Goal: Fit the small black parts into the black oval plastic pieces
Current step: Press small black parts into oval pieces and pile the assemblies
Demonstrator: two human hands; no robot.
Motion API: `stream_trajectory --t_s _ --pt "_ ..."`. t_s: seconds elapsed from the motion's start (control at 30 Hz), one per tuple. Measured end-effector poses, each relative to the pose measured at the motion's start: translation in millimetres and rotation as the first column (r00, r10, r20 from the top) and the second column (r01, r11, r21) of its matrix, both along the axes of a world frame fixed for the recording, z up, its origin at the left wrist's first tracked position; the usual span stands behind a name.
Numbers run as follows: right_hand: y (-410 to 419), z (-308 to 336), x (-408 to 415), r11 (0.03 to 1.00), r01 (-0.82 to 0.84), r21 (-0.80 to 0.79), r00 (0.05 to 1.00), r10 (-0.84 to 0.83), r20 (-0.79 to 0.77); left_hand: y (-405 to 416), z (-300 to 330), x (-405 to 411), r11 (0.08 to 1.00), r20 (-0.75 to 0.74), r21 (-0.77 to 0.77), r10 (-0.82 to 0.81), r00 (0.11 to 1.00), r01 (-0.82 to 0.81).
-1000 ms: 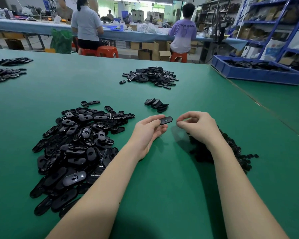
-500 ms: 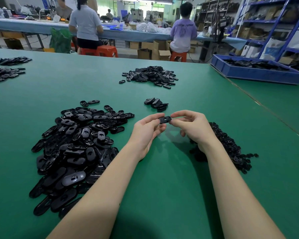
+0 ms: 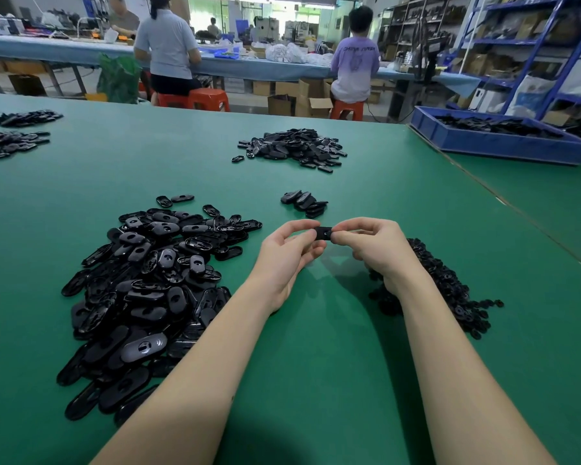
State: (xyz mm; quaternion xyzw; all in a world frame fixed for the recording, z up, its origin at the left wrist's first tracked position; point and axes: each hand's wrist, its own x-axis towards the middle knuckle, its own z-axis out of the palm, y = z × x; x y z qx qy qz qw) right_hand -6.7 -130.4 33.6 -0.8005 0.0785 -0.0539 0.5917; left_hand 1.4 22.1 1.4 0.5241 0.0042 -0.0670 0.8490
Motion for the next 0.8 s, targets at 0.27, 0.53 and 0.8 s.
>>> stream_trajectory --t_s 0.27,0.53,0.8 --pt "2 0 1 0.999 0.002 -0.033 1.0 -0.002 0.0 0 0 0 1.0 0.012 0.006 -0.018 1.0 0.017" --pt "-2 3 0 0.996 0.042 -0.075 0.999 -0.042 -0.008 0 0 -2 0.996 0.031 0.072 -0.049 0.998 0.046" --pt "-10 4 -6 1.0 -0.021 -0.005 0.996 0.021 -0.083 6 5 -1 0.993 -0.015 0.023 -0.116 0.993 0.116"
